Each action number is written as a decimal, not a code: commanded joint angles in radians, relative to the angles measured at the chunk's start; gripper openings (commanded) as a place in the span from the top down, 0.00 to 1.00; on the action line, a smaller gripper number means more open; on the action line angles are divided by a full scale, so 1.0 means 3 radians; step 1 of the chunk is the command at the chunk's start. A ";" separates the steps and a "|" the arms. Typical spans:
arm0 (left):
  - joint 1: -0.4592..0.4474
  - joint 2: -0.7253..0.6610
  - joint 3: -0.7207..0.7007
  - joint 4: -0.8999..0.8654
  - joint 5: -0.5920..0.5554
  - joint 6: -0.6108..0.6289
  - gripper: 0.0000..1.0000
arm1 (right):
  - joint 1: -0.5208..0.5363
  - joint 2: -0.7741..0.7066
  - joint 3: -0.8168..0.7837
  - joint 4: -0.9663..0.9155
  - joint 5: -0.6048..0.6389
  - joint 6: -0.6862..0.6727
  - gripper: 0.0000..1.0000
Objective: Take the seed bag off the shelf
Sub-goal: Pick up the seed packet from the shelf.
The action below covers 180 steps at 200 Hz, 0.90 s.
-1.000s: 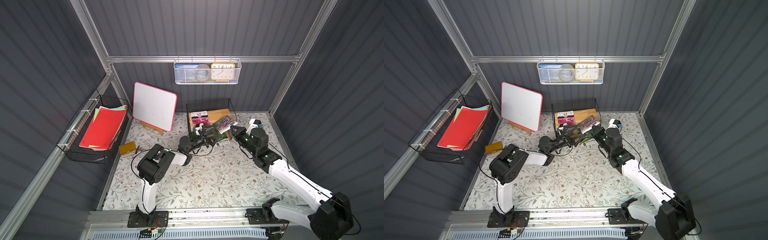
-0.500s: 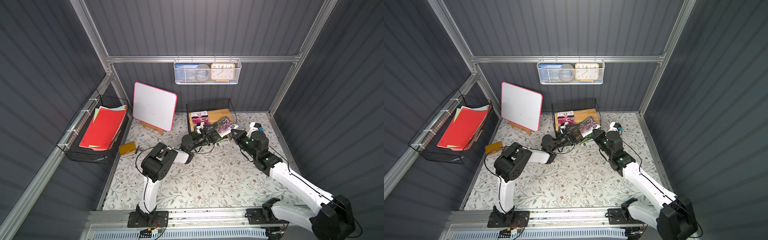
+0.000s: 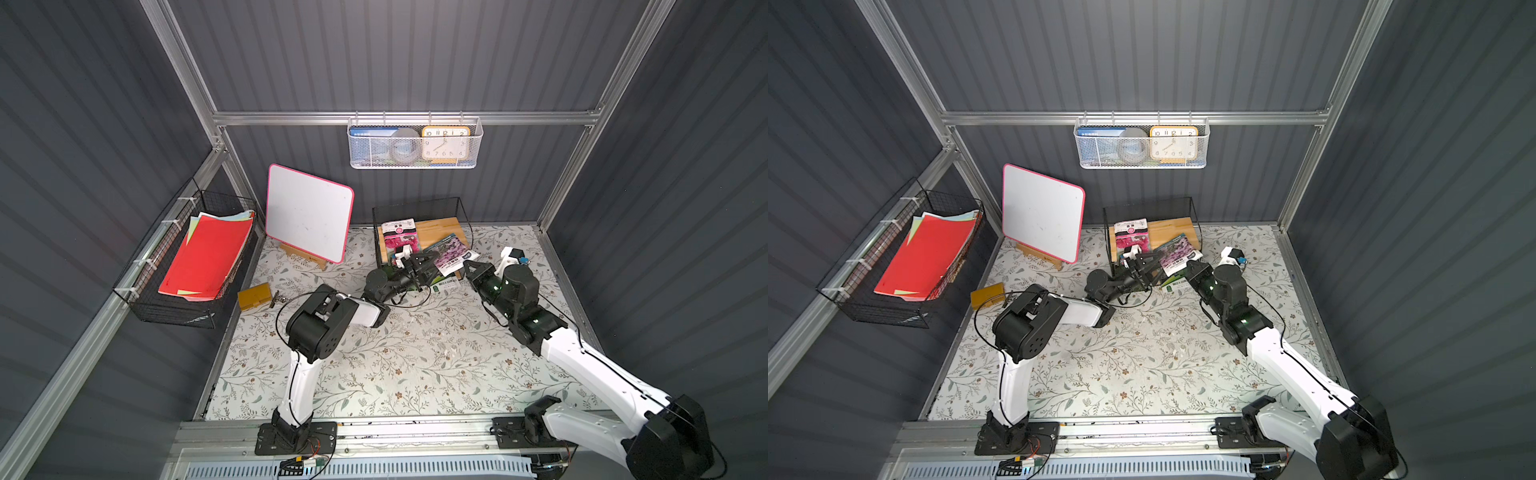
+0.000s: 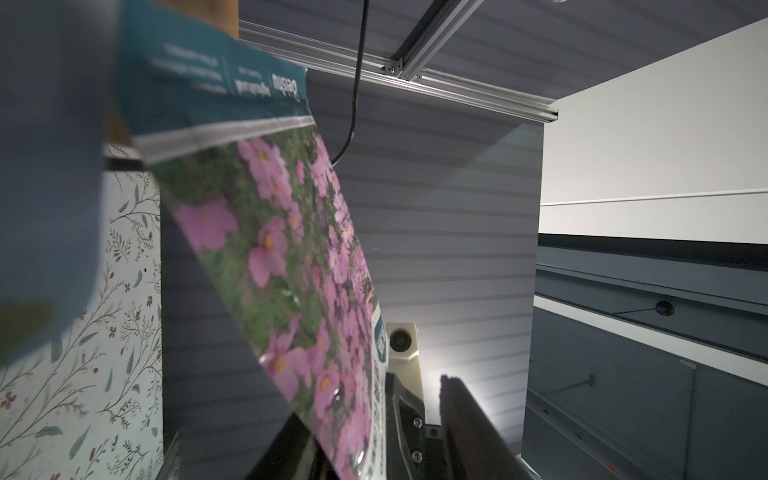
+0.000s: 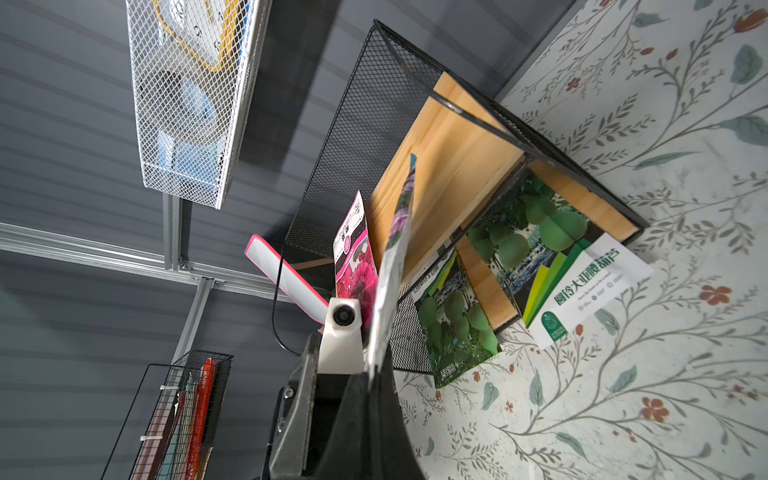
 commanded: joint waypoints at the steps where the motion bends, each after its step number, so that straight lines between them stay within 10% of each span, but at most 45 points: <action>1: -0.0019 0.0089 0.0108 0.0066 0.0003 -0.0008 0.56 | -0.0009 -0.0066 -0.0028 -0.0049 0.0064 -0.0046 1.00; 180: -0.0040 -0.0049 0.0339 -0.0218 0.0066 -0.0028 0.88 | -0.0009 -0.0104 -0.0018 -0.0065 0.0091 -0.0019 1.00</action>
